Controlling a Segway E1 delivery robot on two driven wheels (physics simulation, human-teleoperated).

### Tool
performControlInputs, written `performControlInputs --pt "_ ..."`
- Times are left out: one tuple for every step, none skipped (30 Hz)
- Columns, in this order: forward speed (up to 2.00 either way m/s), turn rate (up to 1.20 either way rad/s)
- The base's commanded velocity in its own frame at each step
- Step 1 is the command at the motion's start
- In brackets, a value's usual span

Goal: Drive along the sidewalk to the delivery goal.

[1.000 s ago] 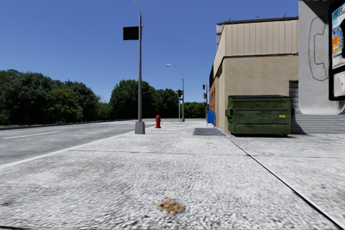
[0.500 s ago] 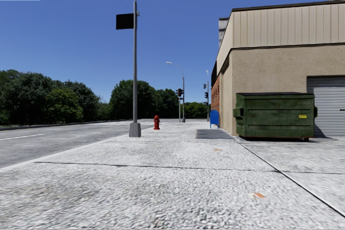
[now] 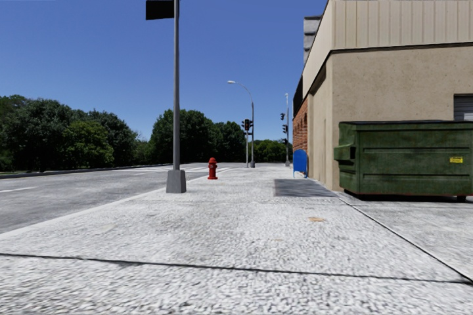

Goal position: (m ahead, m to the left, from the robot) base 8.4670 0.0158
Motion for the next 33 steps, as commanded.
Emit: performControlInputs --pt "2.0 0.0" --pt "2.0 0.0" --pt "2.0 0.0" --pt "2.0 0.0" --pt "2.0 0.0" --pt "2.0 0.0" --pt "2.0 0.0" --pt "2.0 0.0" --pt "2.0 0.0" --pt "2.0 0.0" --pt "2.0 0.0" --pt "2.0 0.0" --pt "2.0 0.0" --pt "2.0 0.0" --pt "2.0 0.0" --pt "2.0 0.0" --pt "2.0 0.0" --pt "2.0 0.0" --pt "2.0 0.0" --pt "2.0 0.0" --pt "2.0 0.0" --pt "2.0 0.0" --pt "2.0 0.0" --pt "2.0 0.0" --pt "2.0 0.0" --pt "2.0 0.0" --pt "2.0 0.0" --pt "2.0 0.0" --pt "2.0 0.0" --pt "2.0 0.0" --pt "2.0 0.0" --pt "2.0 0.0" --pt "2.0 0.0"
